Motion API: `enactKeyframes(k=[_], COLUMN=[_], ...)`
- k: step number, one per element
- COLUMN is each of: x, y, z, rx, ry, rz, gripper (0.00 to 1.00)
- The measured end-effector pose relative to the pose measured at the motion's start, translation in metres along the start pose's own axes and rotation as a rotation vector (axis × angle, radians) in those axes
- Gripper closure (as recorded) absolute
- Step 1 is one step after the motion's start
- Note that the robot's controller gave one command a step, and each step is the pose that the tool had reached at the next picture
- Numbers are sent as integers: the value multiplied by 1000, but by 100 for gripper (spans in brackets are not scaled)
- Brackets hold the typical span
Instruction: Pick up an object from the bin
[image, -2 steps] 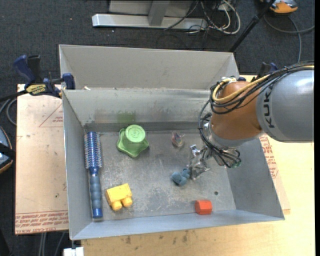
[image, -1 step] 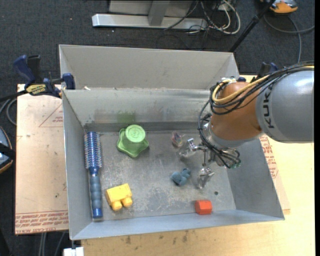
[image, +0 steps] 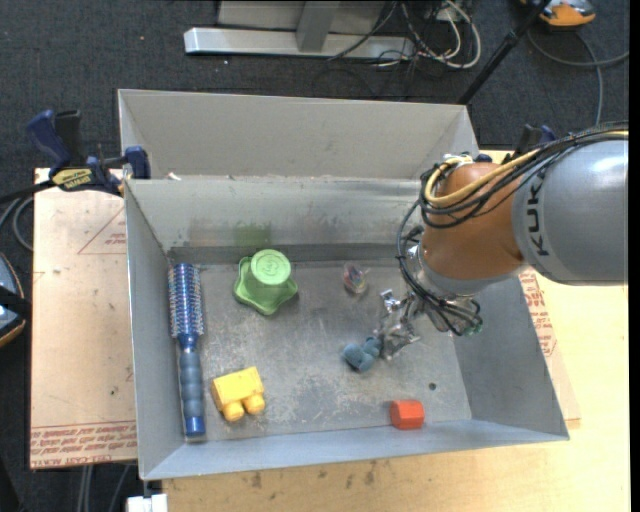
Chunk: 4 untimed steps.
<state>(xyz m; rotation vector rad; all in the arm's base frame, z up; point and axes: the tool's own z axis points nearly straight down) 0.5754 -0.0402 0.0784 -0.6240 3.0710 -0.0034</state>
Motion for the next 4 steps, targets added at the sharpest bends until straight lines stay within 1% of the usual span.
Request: enactKeyframes(k=[1,2,3,4], x=[0,-35,7,8], y=[1,68,27,27], z=[2,1,1,0], rx=[-1,5,-1,0], ry=[-1,-6,-11,0], rz=[0,-181,-168,-172], gripper=[0,0,0,100])
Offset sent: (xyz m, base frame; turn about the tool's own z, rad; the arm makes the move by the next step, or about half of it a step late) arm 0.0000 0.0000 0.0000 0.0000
